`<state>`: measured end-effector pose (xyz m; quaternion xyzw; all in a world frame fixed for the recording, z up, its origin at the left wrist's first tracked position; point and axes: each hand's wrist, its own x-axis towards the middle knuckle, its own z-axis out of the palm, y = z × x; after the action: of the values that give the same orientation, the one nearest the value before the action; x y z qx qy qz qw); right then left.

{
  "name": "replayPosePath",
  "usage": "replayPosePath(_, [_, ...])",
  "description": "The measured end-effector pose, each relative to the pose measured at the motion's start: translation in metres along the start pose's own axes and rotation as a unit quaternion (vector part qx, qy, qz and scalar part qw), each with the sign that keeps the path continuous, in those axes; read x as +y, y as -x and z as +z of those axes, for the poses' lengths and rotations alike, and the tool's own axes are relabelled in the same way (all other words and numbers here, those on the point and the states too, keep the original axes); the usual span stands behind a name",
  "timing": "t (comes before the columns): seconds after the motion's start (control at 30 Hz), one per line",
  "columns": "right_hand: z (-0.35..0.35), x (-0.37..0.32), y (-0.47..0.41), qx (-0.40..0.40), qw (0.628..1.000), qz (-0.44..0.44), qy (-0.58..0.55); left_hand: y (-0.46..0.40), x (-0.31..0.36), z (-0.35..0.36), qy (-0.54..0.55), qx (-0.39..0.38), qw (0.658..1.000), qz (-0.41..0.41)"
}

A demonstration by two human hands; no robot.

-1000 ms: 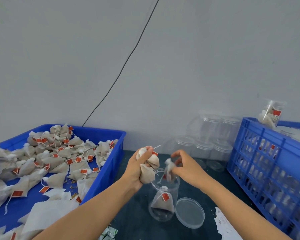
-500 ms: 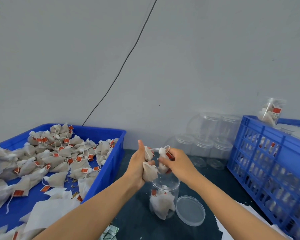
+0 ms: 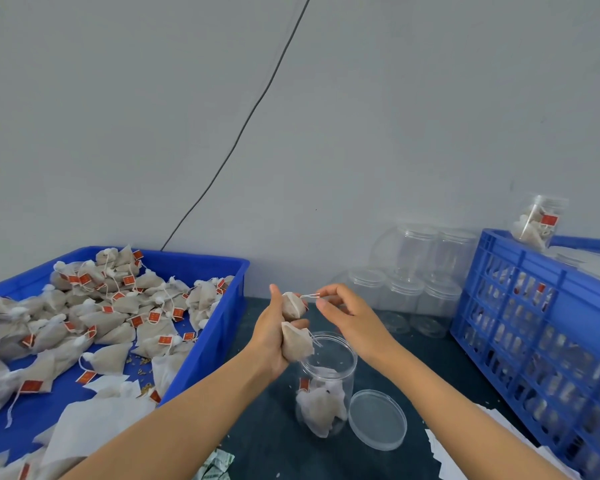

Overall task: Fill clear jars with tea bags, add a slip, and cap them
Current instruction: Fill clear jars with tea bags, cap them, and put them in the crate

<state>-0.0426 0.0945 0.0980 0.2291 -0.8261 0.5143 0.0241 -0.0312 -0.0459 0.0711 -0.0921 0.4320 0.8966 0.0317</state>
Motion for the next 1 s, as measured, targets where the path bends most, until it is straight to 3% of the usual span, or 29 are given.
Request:
replayPosePath(0.2, [0.026,-0.010,-0.007,-0.026,1.000,0.011,-0.010,0.004,-0.001,0.004,-0.024,-0.025,0.999,0.021])
replayPosePath(0.33, [0.031,-0.009,-0.012,0.024,0.999,0.006,0.037,0.008,0.000,0.005,-0.028,-0.026,0.999,0.008])
replayPosePath(0.43, [0.025,-0.006,-0.013,0.060,0.996,-0.026,0.068,0.008,0.001,0.006,-0.036,-0.021,0.998,0.047])
replayPosePath(0.57, [0.008,-0.003,-0.011,0.145,0.989,-0.012,0.039,0.005,0.007,0.001,-0.063,0.026,0.996,0.058])
replayPosePath(0.63, [-0.003,-0.001,-0.006,0.104,0.994,0.023,0.036,0.003,0.008,-0.003,-0.045,0.050,0.996,0.057])
replayPosePath(0.73, [-0.013,0.003,0.008,-0.043,0.989,0.064,0.124,-0.001,0.006,-0.007,-0.031,0.071,0.996,0.047])
replayPosePath(0.83, [-0.013,0.005,0.019,-0.067,0.965,-0.008,0.255,-0.003,0.000,-0.008,-0.043,0.080,0.995,0.046])
replayPosePath(0.9, [-0.008,-0.002,0.024,-0.057,0.982,-0.055,0.173,-0.004,-0.003,-0.007,-0.035,0.075,0.996,0.041])
replayPosePath(0.97, [0.001,-0.012,0.026,-0.108,0.987,-0.068,0.094,-0.002,-0.004,-0.005,-0.003,0.070,0.997,0.031])
replayPosePath(1.0, [0.006,-0.014,0.026,-0.130,0.982,-0.081,0.106,-0.001,-0.004,-0.004,0.007,0.070,0.997,0.027])
